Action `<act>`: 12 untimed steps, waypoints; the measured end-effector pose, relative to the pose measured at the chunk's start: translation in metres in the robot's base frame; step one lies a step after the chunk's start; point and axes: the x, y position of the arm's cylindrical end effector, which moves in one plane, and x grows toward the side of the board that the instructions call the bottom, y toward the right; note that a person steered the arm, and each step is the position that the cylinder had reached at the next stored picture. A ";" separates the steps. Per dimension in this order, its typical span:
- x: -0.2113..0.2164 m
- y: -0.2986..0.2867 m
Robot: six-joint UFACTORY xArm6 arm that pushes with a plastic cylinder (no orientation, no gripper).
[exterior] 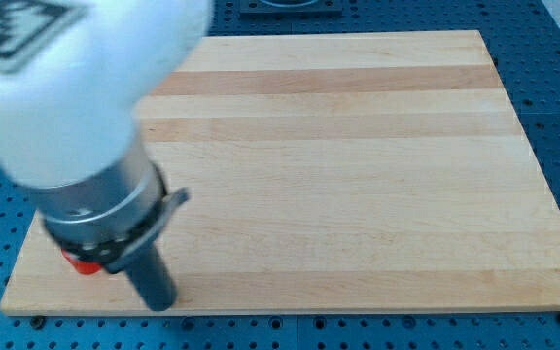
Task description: Move the red circle above the yellow heart
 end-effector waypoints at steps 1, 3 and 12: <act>-0.002 -0.072; -0.049 -0.107; -0.072 0.031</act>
